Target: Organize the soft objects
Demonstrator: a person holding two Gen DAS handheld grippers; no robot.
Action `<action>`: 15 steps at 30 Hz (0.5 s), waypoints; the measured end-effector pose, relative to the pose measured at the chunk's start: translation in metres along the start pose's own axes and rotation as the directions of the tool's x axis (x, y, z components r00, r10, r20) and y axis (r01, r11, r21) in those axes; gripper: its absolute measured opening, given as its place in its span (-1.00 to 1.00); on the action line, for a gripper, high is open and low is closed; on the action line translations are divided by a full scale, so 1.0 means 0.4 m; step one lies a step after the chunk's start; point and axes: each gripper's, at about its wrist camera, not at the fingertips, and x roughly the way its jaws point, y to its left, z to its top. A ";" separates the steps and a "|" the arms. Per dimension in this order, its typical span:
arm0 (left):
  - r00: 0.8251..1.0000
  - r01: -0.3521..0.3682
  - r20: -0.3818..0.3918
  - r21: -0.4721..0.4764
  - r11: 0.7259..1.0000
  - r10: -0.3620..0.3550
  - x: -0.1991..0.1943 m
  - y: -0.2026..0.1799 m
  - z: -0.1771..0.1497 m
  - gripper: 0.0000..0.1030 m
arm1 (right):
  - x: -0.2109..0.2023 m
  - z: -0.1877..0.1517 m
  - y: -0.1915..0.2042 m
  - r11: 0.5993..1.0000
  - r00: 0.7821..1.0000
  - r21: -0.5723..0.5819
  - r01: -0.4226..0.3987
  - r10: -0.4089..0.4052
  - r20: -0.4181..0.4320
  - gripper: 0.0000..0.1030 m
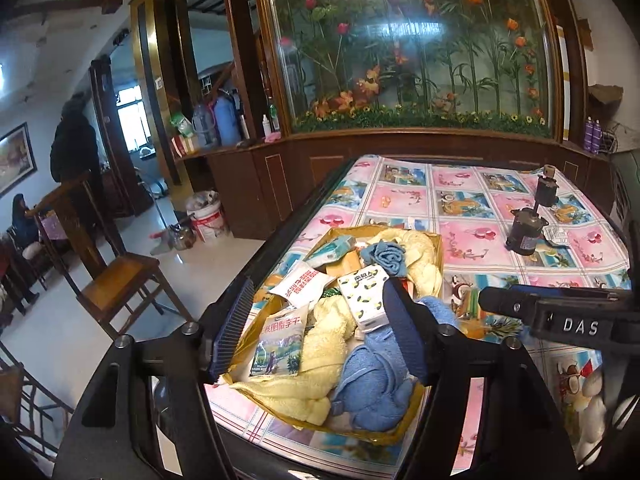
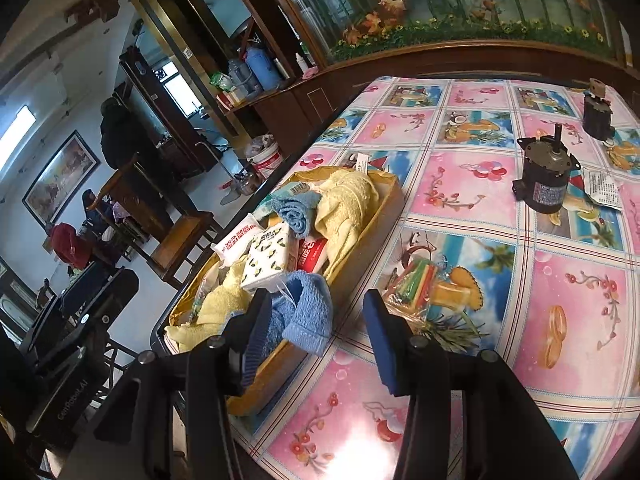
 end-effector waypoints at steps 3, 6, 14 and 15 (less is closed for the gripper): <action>1.000 -0.008 0.016 0.015 1.000 0.008 -0.016 -0.021 0.002 0.37 | -0.016 -0.013 -0.002 1.000 1.000 -0.011 0.009 -0.009 0.010 -0.08; 1.000 -0.014 0.023 0.027 1.000 0.013 -0.025 -0.038 0.003 0.37 | -0.025 -0.022 -0.005 1.000 1.000 -0.018 0.013 -0.012 0.017 -0.07; 0.996 -0.062 0.067 0.024 0.998 0.061 -0.054 -0.067 0.004 0.37 | -0.045 -0.049 -0.007 0.999 0.999 -0.034 0.016 -0.015 0.031 0.06; 0.992 -0.085 0.093 0.015 0.996 0.083 -0.063 -0.068 0.003 0.37 | -0.046 -0.051 -0.005 0.999 0.999 -0.039 0.017 -0.016 0.033 0.06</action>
